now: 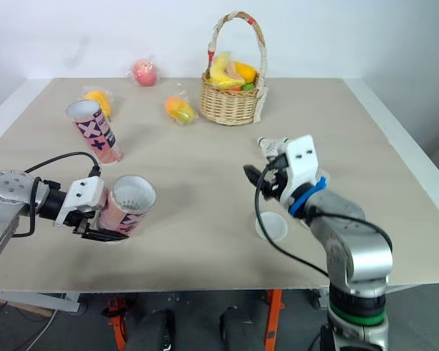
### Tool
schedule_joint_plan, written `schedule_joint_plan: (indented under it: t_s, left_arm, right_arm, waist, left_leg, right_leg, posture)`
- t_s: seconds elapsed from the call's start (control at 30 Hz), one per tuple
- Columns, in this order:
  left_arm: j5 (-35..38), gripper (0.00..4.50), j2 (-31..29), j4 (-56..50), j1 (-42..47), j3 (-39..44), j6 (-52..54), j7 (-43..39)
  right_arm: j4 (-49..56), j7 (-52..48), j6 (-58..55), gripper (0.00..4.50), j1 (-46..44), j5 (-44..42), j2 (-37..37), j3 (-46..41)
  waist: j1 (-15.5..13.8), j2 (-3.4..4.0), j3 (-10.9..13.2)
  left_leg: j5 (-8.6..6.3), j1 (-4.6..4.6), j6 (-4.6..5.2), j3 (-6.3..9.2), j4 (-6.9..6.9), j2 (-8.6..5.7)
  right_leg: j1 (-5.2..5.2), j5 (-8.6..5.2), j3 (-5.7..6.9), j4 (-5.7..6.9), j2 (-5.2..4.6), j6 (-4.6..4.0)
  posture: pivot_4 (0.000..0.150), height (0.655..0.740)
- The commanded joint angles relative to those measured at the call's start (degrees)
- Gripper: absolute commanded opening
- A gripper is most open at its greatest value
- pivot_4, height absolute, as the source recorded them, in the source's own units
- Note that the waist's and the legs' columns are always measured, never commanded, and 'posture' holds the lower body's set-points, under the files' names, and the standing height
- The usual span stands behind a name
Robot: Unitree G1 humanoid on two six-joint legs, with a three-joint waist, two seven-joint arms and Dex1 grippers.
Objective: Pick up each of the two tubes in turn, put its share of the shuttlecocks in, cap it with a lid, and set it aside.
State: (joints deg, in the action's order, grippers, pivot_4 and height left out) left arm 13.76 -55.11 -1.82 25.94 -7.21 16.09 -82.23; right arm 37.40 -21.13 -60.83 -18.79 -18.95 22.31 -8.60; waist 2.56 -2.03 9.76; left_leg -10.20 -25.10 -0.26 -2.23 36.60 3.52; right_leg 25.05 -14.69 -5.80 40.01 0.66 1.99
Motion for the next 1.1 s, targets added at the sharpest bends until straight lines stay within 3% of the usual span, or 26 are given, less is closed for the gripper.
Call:
schedule_joint_plan:
  t_s: [0.03, 0.37, 0.87, 1.0, 1.1]
  left_arm:
    - [-0.7, 3.34, 0.3, 1.3, 1.5, -1.1, -1.2, -1.1]
    - [-0.9, 3.34, 0.4, 1.5, 2.6, -1.5, -1.8, -1.8]
    - [-0.2, 3.34, -0.1, -0.8, 1.3, -0.2, -0.1, -0.7]
    - [0.1, 3.34, -0.3, -1.6, 0.7, 0.1, 0.4, -0.3]
    - [0.2, 3.34, -0.4, -2.2, 0.2, 0.3, 0.8, -0.1]
  right_arm:
    - [2.8, 2.6, -1.6, 3.18, 2.3, 1.5, 2.2, 0.1]
    - [-7.8, 9.2, 1.1, 3.18, 0.9, 5.9, -0.6, 2.3]
    - [-28.6, 13.7, 17.9, 3.18, -6.8, 16.9, -2.0, 10.5]
    - [-31.1, 13.6, 20.7, 2.04, -8.3, 17.9, -2.7, 10.7]
    - [-30.3, 12.7, 21.3, 0.47, -7.9, 18.0, -3.1, 11.1]
  waist:
    - [0.1, -0.01, 0.0]
    - [0.1, -0.03, 0.0]
    - [0.1, -0.03, 0.0]
    - [0.1, -0.03, 0.0]
    - [0.1, -0.03, 0.0]
  left_leg:
    - [0.00, 0.00, 0.00, -0.03, 0.05, -0.03]
    - [0.03, 0.01, 0.05, -0.05, 0.04, -0.03]
    - [0.03, 0.00, 0.06, -0.03, 0.00, -0.05]
    - [0.03, -0.03, 0.05, -0.05, 0.00, -0.07]
    - [0.03, -0.03, 0.05, -0.01, -0.03, -0.07]
  right_leg:
    - [-0.02, -0.01, -0.03, -0.01, -0.02, -0.01]
    - [-0.01, 0.08, -0.08, -0.02, 0.00, 0.11]
    - [0.00, 0.07, -0.08, -0.02, 0.01, 0.12]
    - [0.03, 0.05, -0.11, -0.01, -0.01, 0.13]
    - [0.02, 0.02, -0.07, -0.01, 0.00, 0.11]
  posture:
    - [0.150, 0.7400]
    - [0.150, 0.7400]
    - [0.150, 0.7400]
    - [0.150, 0.7400]
    - [0.150, 0.7400]
